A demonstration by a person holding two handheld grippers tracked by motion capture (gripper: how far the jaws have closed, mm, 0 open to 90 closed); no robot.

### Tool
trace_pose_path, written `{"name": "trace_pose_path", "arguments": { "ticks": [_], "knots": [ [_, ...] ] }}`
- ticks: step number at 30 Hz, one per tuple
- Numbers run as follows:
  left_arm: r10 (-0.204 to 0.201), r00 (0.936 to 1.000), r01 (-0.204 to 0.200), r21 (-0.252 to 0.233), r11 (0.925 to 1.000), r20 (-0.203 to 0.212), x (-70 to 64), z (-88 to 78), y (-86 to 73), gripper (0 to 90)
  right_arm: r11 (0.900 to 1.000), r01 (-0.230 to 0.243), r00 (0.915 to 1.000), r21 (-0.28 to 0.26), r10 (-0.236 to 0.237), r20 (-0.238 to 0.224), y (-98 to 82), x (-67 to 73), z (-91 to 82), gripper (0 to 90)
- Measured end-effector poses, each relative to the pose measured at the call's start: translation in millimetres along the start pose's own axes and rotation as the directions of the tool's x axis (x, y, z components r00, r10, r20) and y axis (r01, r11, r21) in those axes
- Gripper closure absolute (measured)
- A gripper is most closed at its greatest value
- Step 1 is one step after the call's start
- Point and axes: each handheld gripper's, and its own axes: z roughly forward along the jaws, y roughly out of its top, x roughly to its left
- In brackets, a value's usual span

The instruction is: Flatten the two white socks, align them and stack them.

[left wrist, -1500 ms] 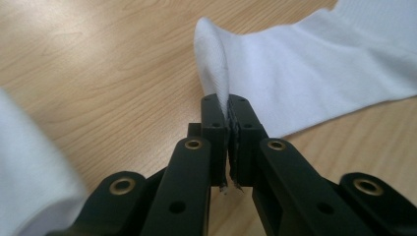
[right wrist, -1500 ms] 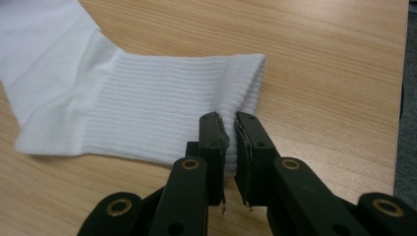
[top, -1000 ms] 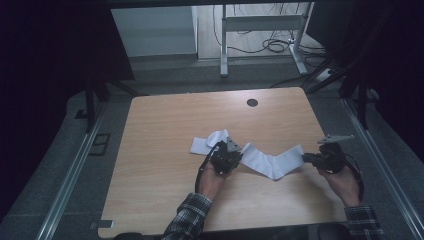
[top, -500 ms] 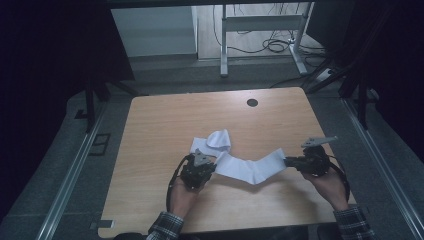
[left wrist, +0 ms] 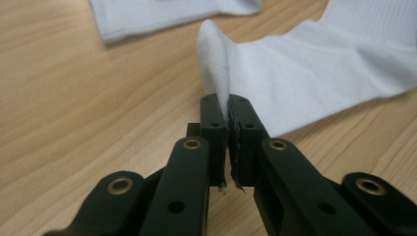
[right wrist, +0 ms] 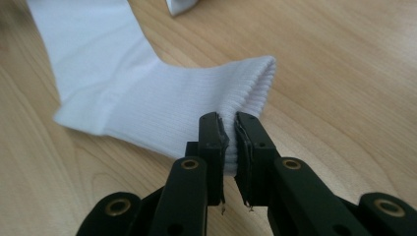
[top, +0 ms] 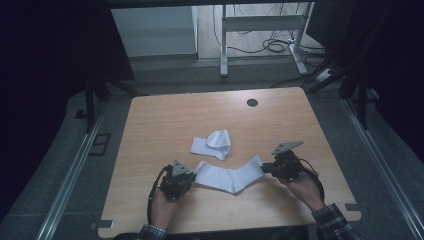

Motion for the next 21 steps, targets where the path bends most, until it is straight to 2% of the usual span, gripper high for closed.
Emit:
{"name": "trace_pose_path", "arguments": {
  "ticks": [7,15,21],
  "knots": [
    [-0.005,0.9999,0.006,0.047,0.9989,-0.011,-1.6,8.7,-5.3,82.0,0.999,-0.008,1.0,0.046,0.009,0.0,-9.6,-4.0,10.8,78.8],
    [-0.034,0.9993,0.034,-0.006,0.9994,-0.017,5.5,1.1,2.6,70.3,1.0,-0.028,0.9996,-0.005,0.028,-0.001,-9.6,-9.0,-0.5,69.7],
    [-0.039,0.9991,0.038,-0.031,0.9988,-0.016,10.8,-1.4,16.8,66.6,0.999,-0.047,0.9978,-0.018,0.048,0.046,-14.7,-21.0,-7.2,65.0]
  ]
}}
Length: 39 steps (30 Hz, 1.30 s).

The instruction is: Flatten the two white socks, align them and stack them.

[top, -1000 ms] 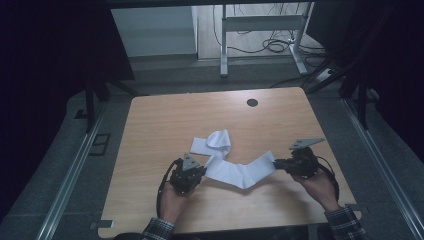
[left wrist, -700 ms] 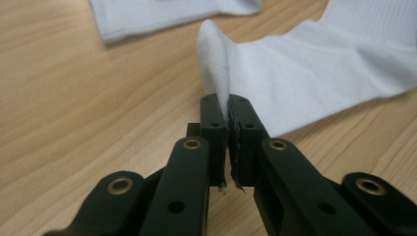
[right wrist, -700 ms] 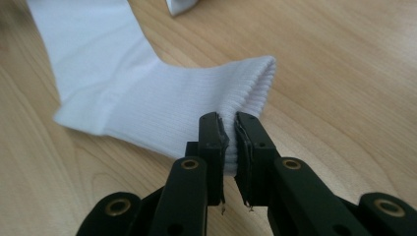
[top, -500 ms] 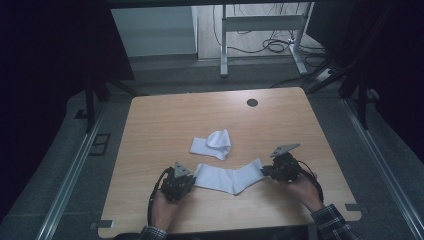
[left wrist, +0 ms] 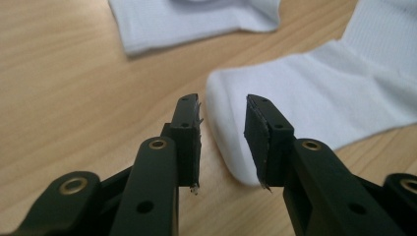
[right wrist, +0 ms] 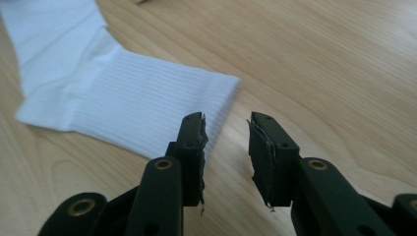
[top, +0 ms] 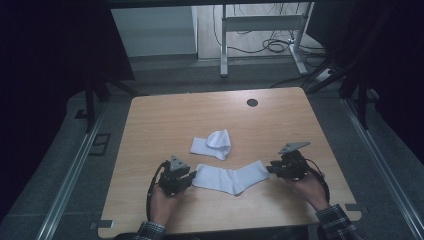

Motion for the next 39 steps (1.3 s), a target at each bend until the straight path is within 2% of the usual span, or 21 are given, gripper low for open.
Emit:
{"name": "trace_pose_path", "arguments": {
  "ticks": [4,14,23,25,30,32,35,39],
  "knots": [
    [0.017,0.9998,-0.017,0.002,0.9999,-0.004,1.8,5.4,13.1,64.5,1.0,-0.012,0.9997,-0.005,0.012,0.022,-4.2,-7.8,-2.7,61.2],
    [0.026,0.9997,-0.026,-0.002,0.9997,0.0,2.9,28.7,52.7,61.9,1.0,-0.011,0.9973,0.011,0.01,0.073,-14.3,-22.1,-2.9,55.6],
    [0.031,0.9993,-0.031,0.021,0.9993,-0.022,8.3,59.6,85.6,68.5,1.0,-0.013,0.995,0.005,0.013,0.099,-20.3,-31.5,-3.6,51.6],
    [0.028,0.9993,-0.027,0.026,0.9993,-0.023,10.4,67.0,90.0,70.9,1.0,-0.017,0.9949,0.008,0.016,0.1,-21.4,-31.9,-3.1,51.0],
    [0.015,0.9994,-0.013,0.055,0.9984,-0.033,16.6,84.8,96.2,73.2,1.0,0.008,0.9951,0.028,-0.011,0.098,-23.3,-31.5,0.5,49.2],
    [0.01,0.9992,-0.008,0.063,0.998,-0.039,18.9,90.1,97.1,72.3,1.0,0.011,0.9953,0.028,-0.013,0.096,-23.3,-30.6,0.9,48.6],
    [0.003,0.9984,0.002,0.075,0.9972,-0.056,22.7,99.2,98.5,66.4,1.0,0.012,0.9957,0.026,-0.014,0.091,-23.5,-30.4,1.3,47.0],
    [-0.01,0.9981,0.016,0.1,0.9948,-0.06,27.0,111.3,100.5,64.3,1.0,0.008,0.9962,0.02,-0.009,0.086,-24.0,-30.4,1.5,45.4]
  ]
}}
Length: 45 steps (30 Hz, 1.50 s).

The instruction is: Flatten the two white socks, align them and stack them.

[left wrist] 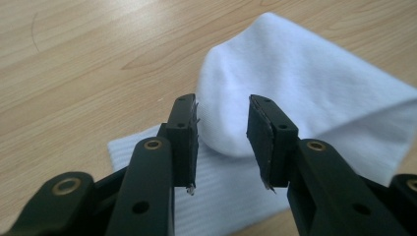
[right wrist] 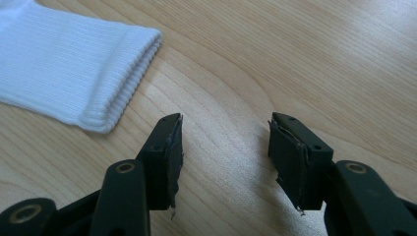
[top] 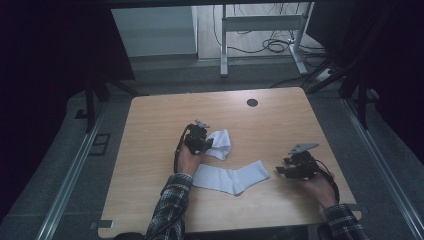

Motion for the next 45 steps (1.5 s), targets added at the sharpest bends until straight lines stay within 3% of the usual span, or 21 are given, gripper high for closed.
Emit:
{"name": "trace_pose_path", "arguments": {
  "ticks": [4,10,15,21,27,31,34,35,37,39,42,45],
  "knots": [
    [-0.011,0.9999,0.012,0.052,0.9986,-0.007,2.9,10.5,3.2,66.4,1.0,-0.002,1.0,-0.004,0.002,-0.003,-0.3,0.3,0.2,44.5],
    [-0.039,0.9986,0.036,0.08,0.9962,0.035,-0.3,11.8,9.1,85.2,1.0,-0.001,1.0,-0.01,0.001,-0.007,-0.9,-0.5,0.3,44.2],
    [-0.085,0.9858,0.083,0.018,0.9963,0.144,-7.5,1.1,22.9,85.9,1.0,-0.001,1.0,-0.011,0.001,-0.008,-1.1,-0.5,0.3,43.9],
    [-0.064,0.9755,0.074,-0.04,0.9965,0.211,-27.5,-10.0,52.4,85.9,1.0,-0.002,1.0,-0.012,0.002,-0.008,-1.1,-0.3,0.4,43.6],
    [-0.021,0.9649,0.047,-0.091,0.9947,0.262,-58.6,-15.6,86.8,85.9,1.0,-0.004,0.9999,-0.016,0.003,-0.013,-1.5,-0.5,0.5,43.3],
    [0.027,0.9579,0.018,-0.154,0.988,0.286,-82.8,-29.2,113.4,85.9,1.0,-0.004,0.9999,-0.019,0.004,-0.014,-1.8,-0.7,0.4,43.3],
    [0.057,0.9541,0.013,-0.23,0.9731,0.294,-97.6,-53.0,135.9,85.8,1.0,-0.004,0.9998,-0.02,0.003,-0.018,-2.1,-0.8,0.4,43.3],
    [0.07,0.955,0.007,-0.257,0.9664,0.288,-100.2,-63.4,142.6,85.9,1.0,-0.008,0.9998,-0.02,0.007,-0.018,-2.1,-0.7,0.3,43.3],
    [0.081,0.9637,0.0,-0.306,0.9521,0.254,-100.5,-83.2,152.8,86.0,1.0,-0.01,0.9998,-0.018,0.009,-0.019,-2.2,-0.4,0.1,43.3],
    [0.066,0.9707,0.014,-0.327,0.9449,0.231,-94.3,-95.2,156.5,86.1,1.0,-0.005,0.9998,-0.017,0.005,-0.018,-2.1,-0.2,0.0,43.3],
    [0.038,0.9805,0.021,-0.298,0.9544,0.193,-78.9,-94.2,148.5,86.0,1.0,-0.006,0.9998,-0.015,0.006,-0.018,-1.9,0.4,0.0,43.2],
    [-0.012,0.9834,0.059,-0.252,0.9659,0.181,-59.3,-78.9,129.1,86.0,1.0,-0.005,0.9998,-0.016,0.005,-0.019,-2.0,0.2,0.2,43.2]
  ]
}}
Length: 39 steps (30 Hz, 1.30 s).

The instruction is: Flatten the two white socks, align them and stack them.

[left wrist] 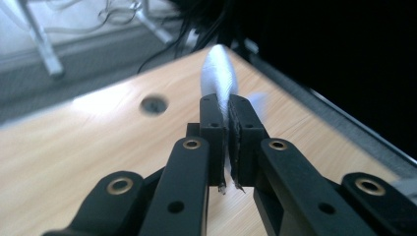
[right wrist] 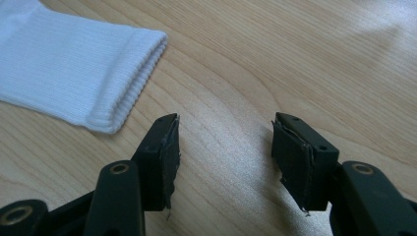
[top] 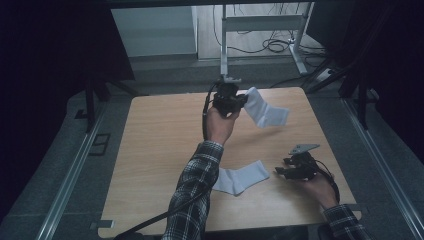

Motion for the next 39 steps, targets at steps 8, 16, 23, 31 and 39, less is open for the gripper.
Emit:
{"name": "trace_pose_path", "arguments": {
  "ticks": [8,16,23,31,39],
  "knots": [
    [-0.108,0.992,0.115,0.099,0.9885,-0.065,53.4,16.2,-66.1,86.0,1.0,0.0,1.0,-0.004,0.0,-0.001,0.1,-0.1,0.3,42.8],
    [-0.138,0.9829,0.156,0.152,0.9761,-0.123,79.1,16.2,-105.2,85.7,1.0,-0.002,1.0,-0.006,0.002,-0.001,-0.1,-0.2,0.4,42.4],
    [-0.089,0.981,0.128,0.232,0.9643,-0.172,88.5,13.4,-137.1,82.4,1.0,-0.006,1.0,-0.009,0.006,-0.002,-0.1,-0.7,0.6,42.4],
    [-0.01,0.9784,0.069,0.279,0.9577,-0.206,90.5,8.4,-169.7,81.2,1.0,-0.011,0.9999,-0.009,0.011,0.001,-0.2,0.0,0.6,42.5],
    [0.029,0.9725,0.024,0.226,0.9738,-0.231,95.1,-3.9,-185.3,58.5,1.0,-0.013,0.9999,-0.015,0.013,-0.004,-0.7,0.0,0.9,41.0]
  ]
}}
